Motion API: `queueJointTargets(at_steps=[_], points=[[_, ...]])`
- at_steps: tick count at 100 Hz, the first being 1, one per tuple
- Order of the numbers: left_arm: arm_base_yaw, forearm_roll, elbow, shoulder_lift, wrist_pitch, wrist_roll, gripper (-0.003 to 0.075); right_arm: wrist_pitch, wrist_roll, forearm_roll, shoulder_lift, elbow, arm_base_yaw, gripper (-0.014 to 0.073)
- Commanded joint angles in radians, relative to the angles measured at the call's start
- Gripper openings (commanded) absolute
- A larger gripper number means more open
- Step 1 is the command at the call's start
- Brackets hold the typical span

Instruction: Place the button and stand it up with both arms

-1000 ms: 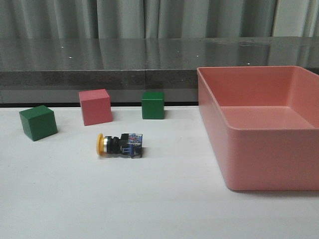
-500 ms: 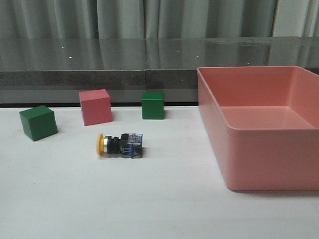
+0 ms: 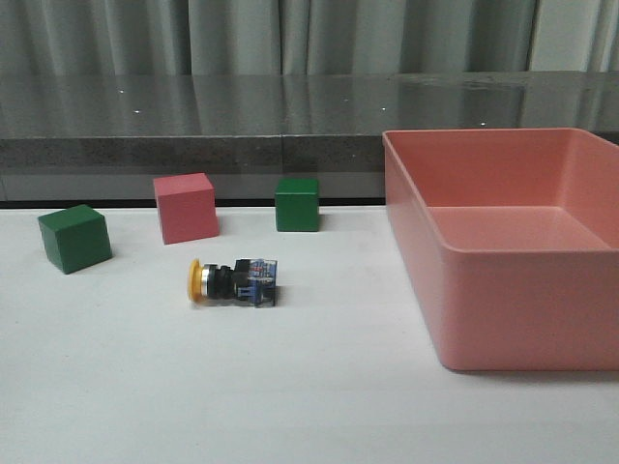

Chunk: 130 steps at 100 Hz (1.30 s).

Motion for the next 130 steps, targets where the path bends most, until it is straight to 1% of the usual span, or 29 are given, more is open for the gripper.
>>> queueJointTargets(at_steps=[1,17,36,40,51,58,69,80,90,113,130], points=[[0.003,-0.012,0.030,-0.033,-0.079,-0.011,-0.0019,-0.064,0.000,-0.023,0.007,-0.028,-0.006,-0.0062],[0.003,-0.012,0.030,-0.033,-0.079,-0.011,-0.0019,-0.064,0.000,-0.023,0.007,-0.028,-0.006,-0.0062],[0.003,-0.040,0.030,-0.033,-0.179,-0.011,-0.0019,-0.064,0.000,-0.023,0.007,-0.028,-0.006,-0.0062],[0.003,-0.075,0.027,-0.033,-0.195,-0.011,-0.0019,-0.064,0.000,-0.023,0.007,-0.028,-0.006,-0.0062],[0.003,-0.259,-0.005,-0.031,-0.196,-0.011,-0.0019,-0.064,0.000,-0.023,0.007,-0.028,-0.006,-0.0062],[0.003,-0.323,-0.053,-0.017,-0.139,-0.011,-0.0019,-0.064,0.000,-0.023,0.007,-0.028,-0.006,-0.0062],[0.003,-0.324,-0.177,0.047,0.021,-0.011,-0.0019,-0.064,0.000,-0.023,0.007,-0.028,-0.006,-0.0062],[0.003,-0.320,-0.317,0.175,0.153,0.012,-0.0019,-0.064,0.000,-0.023,0.007,-0.028,-0.006,-0.0062],[0.003,-0.320,-0.467,0.331,0.248,0.098,-0.0019,-0.064,0.000,-0.023,0.007,-0.028,-0.006,-0.0062],[0.003,-0.320,-0.751,0.677,0.366,0.302,-0.0019,-0.064,0.000,-0.023,0.007,-0.028,-0.006,-0.0062],[0.003,-0.327,-0.895,0.899,0.397,0.341,-0.0018,-0.064,0.000,-0.023,0.007,-0.028,-0.006,-0.0062]])
